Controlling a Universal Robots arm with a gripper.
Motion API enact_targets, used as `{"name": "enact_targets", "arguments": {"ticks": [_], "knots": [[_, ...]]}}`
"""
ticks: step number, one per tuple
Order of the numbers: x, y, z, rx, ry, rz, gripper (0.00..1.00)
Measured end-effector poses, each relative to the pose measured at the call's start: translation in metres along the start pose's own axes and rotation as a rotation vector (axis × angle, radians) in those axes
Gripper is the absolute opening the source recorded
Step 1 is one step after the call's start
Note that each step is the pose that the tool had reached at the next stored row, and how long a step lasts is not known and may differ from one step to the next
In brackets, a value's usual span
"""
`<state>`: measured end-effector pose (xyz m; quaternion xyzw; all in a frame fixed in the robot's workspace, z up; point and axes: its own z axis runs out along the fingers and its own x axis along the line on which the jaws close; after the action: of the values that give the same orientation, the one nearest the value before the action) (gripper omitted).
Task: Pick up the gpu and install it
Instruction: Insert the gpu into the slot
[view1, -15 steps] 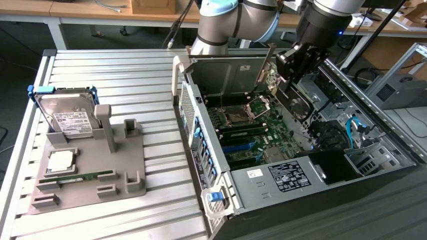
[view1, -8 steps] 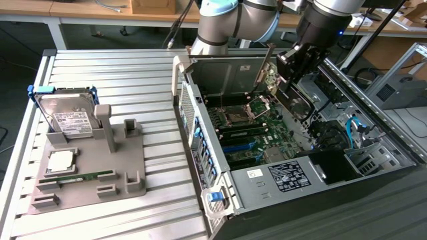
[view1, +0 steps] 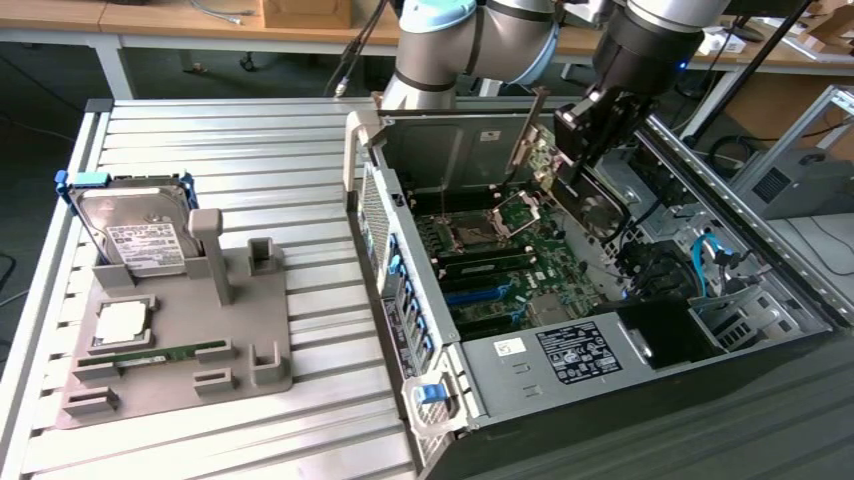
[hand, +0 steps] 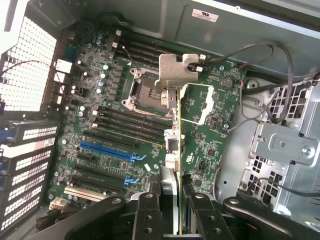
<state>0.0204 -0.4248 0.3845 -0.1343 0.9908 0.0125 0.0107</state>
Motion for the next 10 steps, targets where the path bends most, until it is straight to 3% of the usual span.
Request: {"name": "enact_targets", "arguments": {"ticks": [10], "knots": [[0.0000,0.0000,0.0000,-0.0011,0.0009,-0.043,0.27]]}}
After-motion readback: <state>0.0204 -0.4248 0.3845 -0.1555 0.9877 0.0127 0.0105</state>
